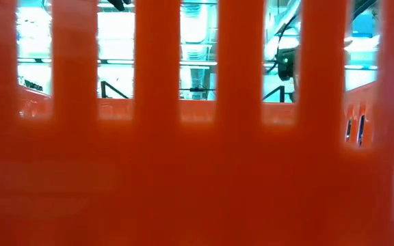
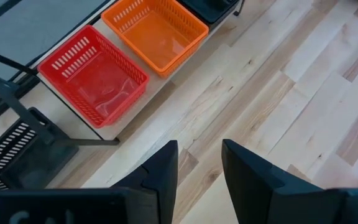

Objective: Stack baskets on shelf by color
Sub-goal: Stack the top red bin on top of the red bin on the shelf

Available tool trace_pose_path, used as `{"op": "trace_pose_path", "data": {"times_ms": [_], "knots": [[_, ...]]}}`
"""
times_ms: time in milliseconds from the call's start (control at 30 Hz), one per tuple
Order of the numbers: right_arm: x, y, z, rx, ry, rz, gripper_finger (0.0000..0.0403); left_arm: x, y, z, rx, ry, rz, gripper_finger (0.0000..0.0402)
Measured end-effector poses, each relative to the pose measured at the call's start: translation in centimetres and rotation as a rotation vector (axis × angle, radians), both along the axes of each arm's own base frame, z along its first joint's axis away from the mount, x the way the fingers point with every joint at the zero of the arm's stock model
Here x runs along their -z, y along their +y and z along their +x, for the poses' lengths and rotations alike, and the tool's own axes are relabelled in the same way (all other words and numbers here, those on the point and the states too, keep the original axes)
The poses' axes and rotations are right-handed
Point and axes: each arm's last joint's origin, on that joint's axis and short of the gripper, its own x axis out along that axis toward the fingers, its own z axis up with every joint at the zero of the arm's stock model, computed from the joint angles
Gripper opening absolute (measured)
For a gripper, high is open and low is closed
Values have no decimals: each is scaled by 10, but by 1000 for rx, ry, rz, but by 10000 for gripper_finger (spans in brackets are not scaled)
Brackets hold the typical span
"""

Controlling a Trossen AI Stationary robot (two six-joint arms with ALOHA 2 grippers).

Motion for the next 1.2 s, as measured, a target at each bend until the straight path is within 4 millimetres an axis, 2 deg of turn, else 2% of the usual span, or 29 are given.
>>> {"op": "trace_pose_path", "data": {"times_ms": [267,400,667,967,1200], "knots": [[-23,2,-16,-7,-21,-117,170,0,0,0,-1,0,2,113],[-26,-2,-21,-26,-24,-126,173,0,0,0,-1,0,2,113],[-9,-18,-28,-38,41,-64,169,0,0,0,-8,-3,0,113],[1,-38,-32,-12,48,-58,166,0,0,0,-20,-9,-7,113],[13,-46,-35,40,74,10,132,0,0,0,-20,-9,-7,113]]}}
